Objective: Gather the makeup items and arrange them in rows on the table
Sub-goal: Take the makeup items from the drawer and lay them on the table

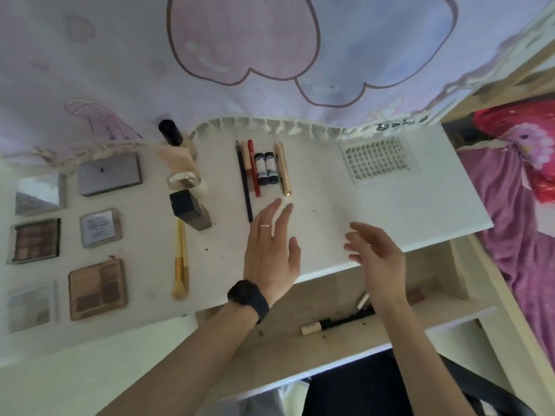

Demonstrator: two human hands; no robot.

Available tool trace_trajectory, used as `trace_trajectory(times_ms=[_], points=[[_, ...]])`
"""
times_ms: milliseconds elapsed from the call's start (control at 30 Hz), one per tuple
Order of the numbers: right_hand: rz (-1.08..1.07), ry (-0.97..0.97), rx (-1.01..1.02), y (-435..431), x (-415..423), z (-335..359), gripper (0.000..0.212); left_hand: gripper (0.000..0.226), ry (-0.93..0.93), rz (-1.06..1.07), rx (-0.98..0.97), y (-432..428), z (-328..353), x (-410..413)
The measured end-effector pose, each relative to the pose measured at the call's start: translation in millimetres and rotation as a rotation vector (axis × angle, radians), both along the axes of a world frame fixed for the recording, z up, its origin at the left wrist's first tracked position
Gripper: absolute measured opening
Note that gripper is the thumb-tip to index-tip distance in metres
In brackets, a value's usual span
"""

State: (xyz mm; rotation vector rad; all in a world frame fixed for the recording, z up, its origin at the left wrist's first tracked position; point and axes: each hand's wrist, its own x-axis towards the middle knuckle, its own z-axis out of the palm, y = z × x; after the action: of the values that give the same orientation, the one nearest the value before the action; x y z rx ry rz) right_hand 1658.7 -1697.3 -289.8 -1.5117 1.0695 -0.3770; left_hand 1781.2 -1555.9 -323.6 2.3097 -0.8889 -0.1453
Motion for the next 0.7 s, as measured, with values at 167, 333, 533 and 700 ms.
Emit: trace_trajectory(times_ms=[167,333,533,700], points=[[0.019,0.334,-0.083,4.3,-117.9,-27.3,0.022,0.035,0.177,-0.429,-0.049,18.1,-27.5,-109.1],[0.305,0.674,-0.361,-19.2,-167.1,-57.2,0.015,0.039,0.685,-0.317,0.395,3.4,-80.1,-153.2],[0.623,1.077,-0.51,-75.5,-156.4,-85.0,0.033,0.03,0.612,-0.255,0.69,-12.3,-120.2,-150.2],[0.774,1.313,-0.388,-110.7,-135.0,-101.2,0.034,0.022,0.611,-0.278,0.759,-18.7,-123.7,-139.9]])
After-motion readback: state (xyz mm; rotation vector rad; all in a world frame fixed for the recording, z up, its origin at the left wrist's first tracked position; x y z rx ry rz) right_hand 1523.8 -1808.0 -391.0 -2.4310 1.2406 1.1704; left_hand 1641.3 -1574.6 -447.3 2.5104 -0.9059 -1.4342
